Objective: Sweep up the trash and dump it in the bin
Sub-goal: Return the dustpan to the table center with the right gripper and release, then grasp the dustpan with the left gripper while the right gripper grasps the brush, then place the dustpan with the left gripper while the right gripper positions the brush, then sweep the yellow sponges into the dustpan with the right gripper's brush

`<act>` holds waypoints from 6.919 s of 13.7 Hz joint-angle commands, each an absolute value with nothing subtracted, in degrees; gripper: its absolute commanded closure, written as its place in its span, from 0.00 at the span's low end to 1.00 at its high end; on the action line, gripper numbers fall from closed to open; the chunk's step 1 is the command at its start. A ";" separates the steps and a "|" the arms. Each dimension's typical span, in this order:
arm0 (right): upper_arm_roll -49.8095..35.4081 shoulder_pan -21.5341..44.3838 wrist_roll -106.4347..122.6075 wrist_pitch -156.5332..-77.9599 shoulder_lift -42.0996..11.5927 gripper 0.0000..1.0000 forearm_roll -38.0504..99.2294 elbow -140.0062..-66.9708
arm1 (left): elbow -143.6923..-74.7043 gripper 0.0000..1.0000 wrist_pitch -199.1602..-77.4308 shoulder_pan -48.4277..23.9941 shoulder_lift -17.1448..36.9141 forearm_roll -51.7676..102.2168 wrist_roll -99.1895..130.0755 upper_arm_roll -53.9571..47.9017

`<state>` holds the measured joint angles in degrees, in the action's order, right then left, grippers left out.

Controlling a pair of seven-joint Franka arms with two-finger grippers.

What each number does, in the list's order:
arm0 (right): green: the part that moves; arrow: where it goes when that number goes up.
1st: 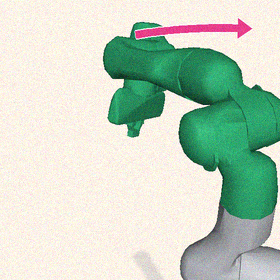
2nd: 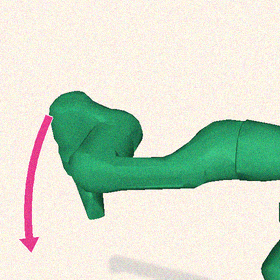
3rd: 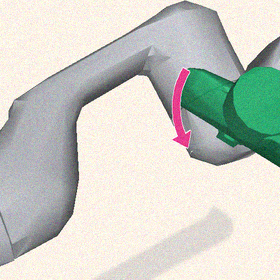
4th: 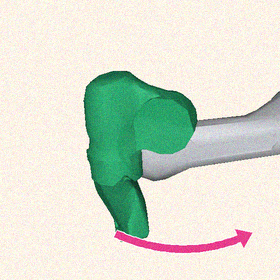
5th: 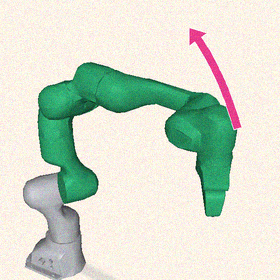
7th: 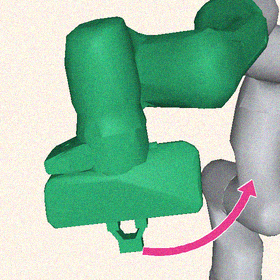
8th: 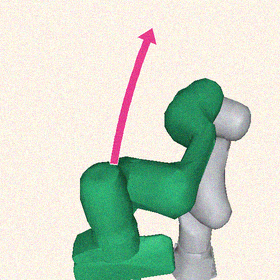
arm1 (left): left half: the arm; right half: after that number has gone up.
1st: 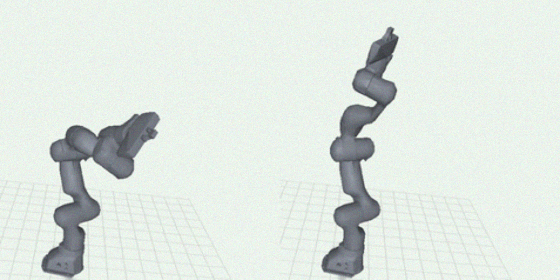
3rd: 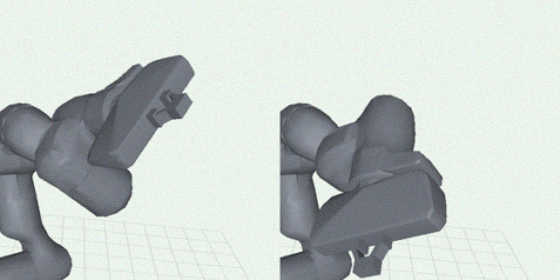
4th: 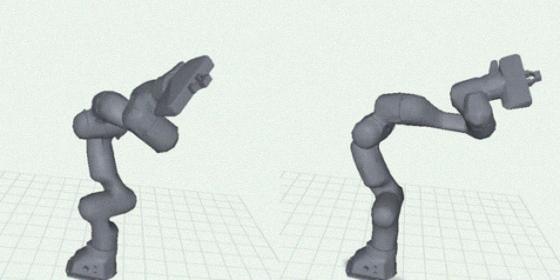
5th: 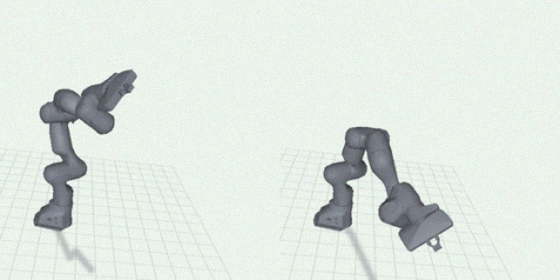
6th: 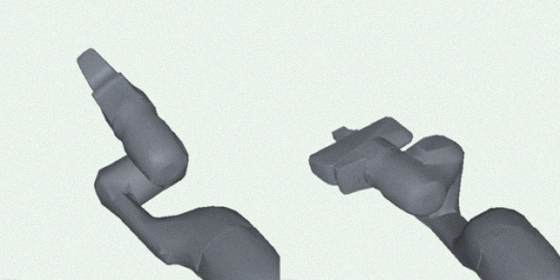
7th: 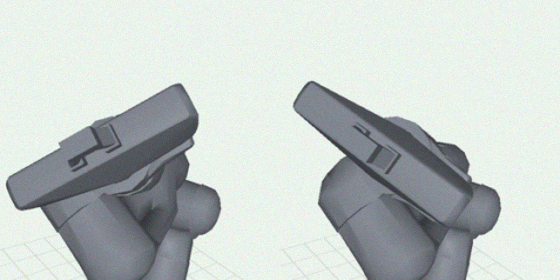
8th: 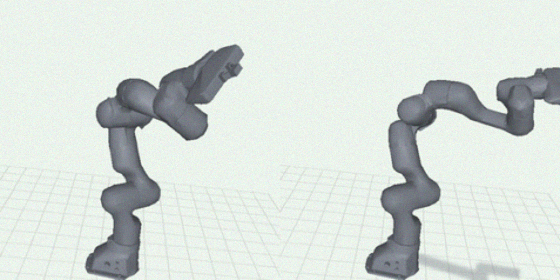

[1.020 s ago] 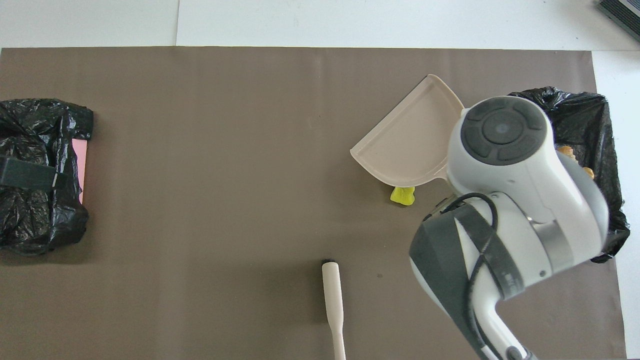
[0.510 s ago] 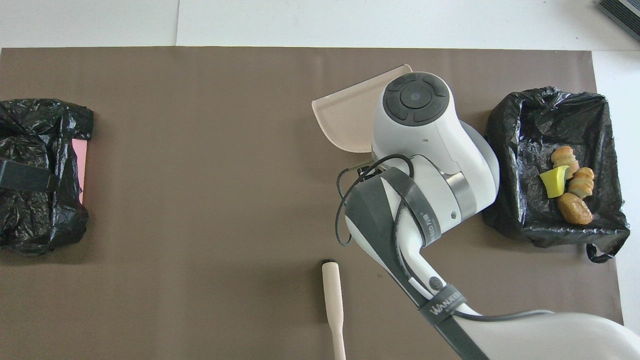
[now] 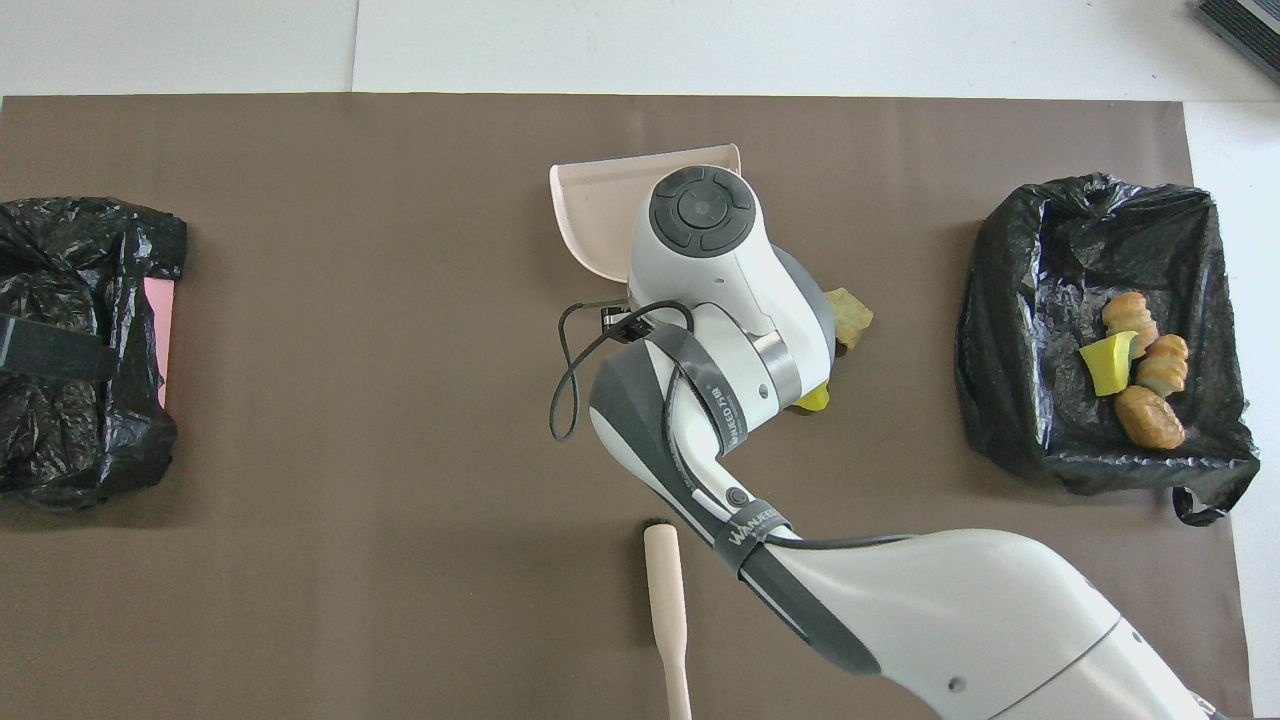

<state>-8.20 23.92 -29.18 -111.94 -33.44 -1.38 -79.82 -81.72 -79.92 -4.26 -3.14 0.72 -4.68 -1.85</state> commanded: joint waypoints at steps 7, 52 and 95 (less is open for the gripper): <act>-8.26 25.31 -30.86 -121.29 -34.19 0.19 2.99 -84.63 | -83.85 0.00 -80.33 -4.22 -4.92 -0.26 -3.96 -1.58; -8.26 8.98 -12.75 -114.27 3.37 1.00 -11.38 -123.97 | -89.55 0.01 -127.44 -34.72 30.24 -3.16 17.66 -1.85; -8.61 19.42 -11.07 -110.48 -11.95 1.00 15.97 -114.62 | -108.80 1.00 -121.03 -27.86 13.81 -6.42 -53.95 -2.02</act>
